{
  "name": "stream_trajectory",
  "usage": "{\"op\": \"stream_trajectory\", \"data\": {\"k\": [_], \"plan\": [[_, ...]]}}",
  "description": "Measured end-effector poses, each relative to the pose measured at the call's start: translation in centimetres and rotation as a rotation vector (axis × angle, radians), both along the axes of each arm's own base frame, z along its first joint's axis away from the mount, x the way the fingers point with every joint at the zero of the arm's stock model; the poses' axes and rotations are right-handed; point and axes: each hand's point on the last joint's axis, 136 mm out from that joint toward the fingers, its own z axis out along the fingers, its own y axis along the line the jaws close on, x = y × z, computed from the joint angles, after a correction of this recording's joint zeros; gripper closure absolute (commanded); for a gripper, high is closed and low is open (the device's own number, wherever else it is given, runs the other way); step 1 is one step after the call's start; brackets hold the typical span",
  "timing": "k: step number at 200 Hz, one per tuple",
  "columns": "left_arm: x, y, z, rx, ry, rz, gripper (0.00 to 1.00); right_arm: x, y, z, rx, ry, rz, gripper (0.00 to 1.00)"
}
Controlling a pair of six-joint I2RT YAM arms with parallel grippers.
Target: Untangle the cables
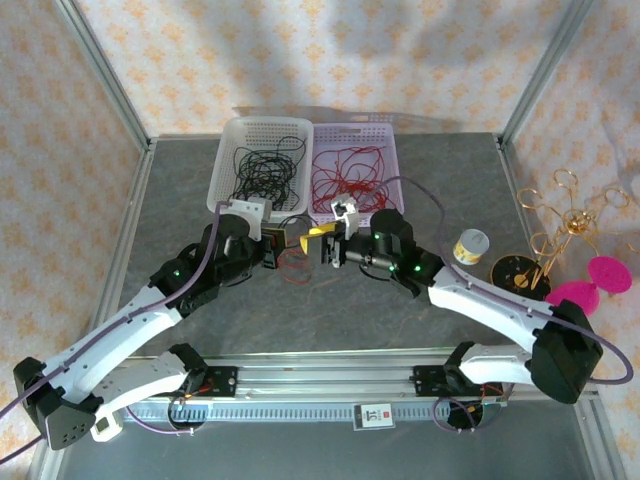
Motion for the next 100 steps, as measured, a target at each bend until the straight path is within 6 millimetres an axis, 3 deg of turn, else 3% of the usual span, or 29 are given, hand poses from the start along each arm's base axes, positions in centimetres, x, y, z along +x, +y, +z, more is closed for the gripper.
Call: {"op": "stream_trajectory", "data": {"k": [61, 100], "plan": [[0.0, -0.4, -0.4, 0.002, 0.015, -0.015, 1.00, 2.0, 1.4, -1.6, -0.007, 0.055, -0.039, 0.77], [0.0, -0.4, -0.4, 0.002, 0.016, -0.015, 1.00, 4.4, 0.9, -2.7, -0.052, 0.060, -0.161, 0.66]]}}
